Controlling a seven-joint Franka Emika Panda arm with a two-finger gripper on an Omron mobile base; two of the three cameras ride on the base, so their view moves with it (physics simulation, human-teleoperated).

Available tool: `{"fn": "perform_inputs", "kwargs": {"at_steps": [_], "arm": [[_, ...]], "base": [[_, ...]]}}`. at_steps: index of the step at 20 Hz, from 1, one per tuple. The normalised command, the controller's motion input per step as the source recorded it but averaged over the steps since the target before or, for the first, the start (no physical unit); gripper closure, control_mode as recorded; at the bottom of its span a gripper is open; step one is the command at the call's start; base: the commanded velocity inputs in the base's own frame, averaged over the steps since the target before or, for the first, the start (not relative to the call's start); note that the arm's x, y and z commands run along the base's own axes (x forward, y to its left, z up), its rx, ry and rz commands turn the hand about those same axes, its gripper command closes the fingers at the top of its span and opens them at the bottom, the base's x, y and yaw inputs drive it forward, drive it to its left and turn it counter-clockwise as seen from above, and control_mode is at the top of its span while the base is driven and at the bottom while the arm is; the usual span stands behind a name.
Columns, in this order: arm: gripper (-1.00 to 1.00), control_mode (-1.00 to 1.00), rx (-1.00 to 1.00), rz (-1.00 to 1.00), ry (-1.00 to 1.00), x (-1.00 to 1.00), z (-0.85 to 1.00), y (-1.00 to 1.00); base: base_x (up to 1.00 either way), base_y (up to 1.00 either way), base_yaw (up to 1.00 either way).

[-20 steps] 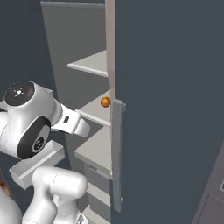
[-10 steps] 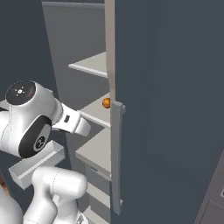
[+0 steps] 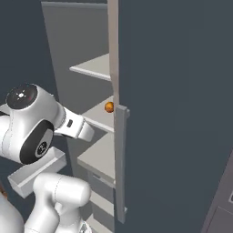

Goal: Take the sweet potato, peach, and lime from the freezer and place them in the bowl on the counter.

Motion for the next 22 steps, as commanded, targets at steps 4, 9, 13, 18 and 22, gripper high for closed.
{"fn": "perform_inputs", "kwargs": {"at_steps": [4, 9, 13, 18, 22], "arm": [[-1.00, 1.00, 0.00, 0.00, 0.00, 0.00, 0.00, 0.00], [-1.00, 1.00, 0.00, 0.00, 0.00, 0.00, 0.00, 0.00], [-1.00, 1.00, 0.00, 0.00, 0.00, 0.00, 0.00, 0.00], [-1.00, 1.00, 0.00, 0.00, 0.00, 0.00, 0.00, 0.00], [-1.00, 1.00, 0.00, 0.00, 0.00, 0.00, 0.00, 0.00]], "base": [[0.87, 0.12, -0.40], [0.81, 0.02, -0.42], [0.73, 0.41, -0.28], [0.42, 0.57, -0.01], [0.51, 0.65, 0.05]]}}
